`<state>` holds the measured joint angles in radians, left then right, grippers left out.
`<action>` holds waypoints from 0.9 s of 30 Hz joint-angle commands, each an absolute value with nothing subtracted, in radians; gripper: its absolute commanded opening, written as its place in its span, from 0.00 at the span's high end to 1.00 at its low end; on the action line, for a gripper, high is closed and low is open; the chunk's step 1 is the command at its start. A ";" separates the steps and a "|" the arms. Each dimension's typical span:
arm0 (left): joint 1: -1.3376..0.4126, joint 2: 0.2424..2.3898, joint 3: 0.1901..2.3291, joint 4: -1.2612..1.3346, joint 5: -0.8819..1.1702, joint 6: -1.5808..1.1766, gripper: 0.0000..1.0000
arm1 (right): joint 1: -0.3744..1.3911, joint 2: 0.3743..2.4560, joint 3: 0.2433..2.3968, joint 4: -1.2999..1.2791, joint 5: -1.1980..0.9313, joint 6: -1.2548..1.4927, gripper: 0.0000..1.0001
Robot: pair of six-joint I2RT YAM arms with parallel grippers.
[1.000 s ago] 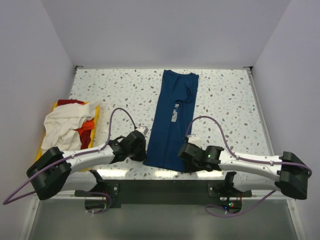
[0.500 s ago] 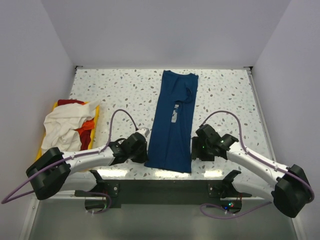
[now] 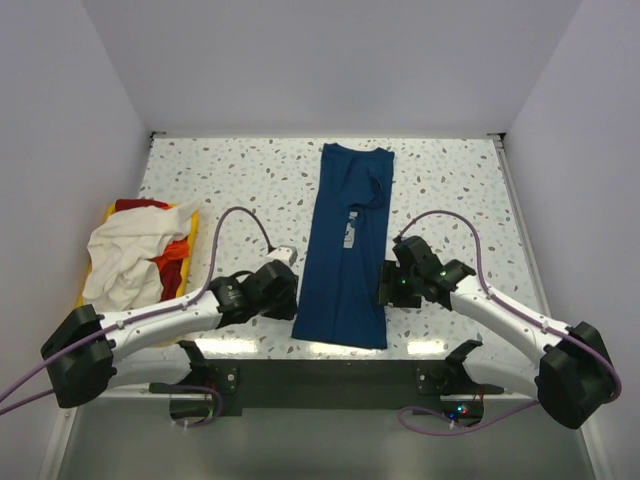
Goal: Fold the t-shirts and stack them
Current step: Fold the tshirt
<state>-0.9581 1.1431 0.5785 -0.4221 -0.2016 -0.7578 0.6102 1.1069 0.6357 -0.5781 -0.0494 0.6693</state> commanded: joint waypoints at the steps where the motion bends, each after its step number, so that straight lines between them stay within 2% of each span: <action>1: -0.965 1.115 0.704 -0.453 -0.227 -0.686 0.53 | 0.611 1.092 0.672 -0.557 -0.063 0.641 0.43; 4: -0.988 1.178 0.774 -0.371 -0.140 -0.660 0.55 | 0.611 1.077 0.655 -0.545 -0.057 0.647 0.44; 10: -1.101 1.330 0.830 -0.313 -0.110 -0.658 0.58 | 0.611 1.049 0.629 -0.537 -0.037 0.670 0.45; 14: -1.180 1.446 0.888 -0.308 -0.130 -0.663 0.58 | 0.611 1.008 0.635 -0.567 -0.006 0.683 0.45; 27: -1.268 1.601 0.965 -0.287 -0.166 -0.627 0.56 | 0.611 0.983 0.597 -0.555 -0.025 0.704 0.46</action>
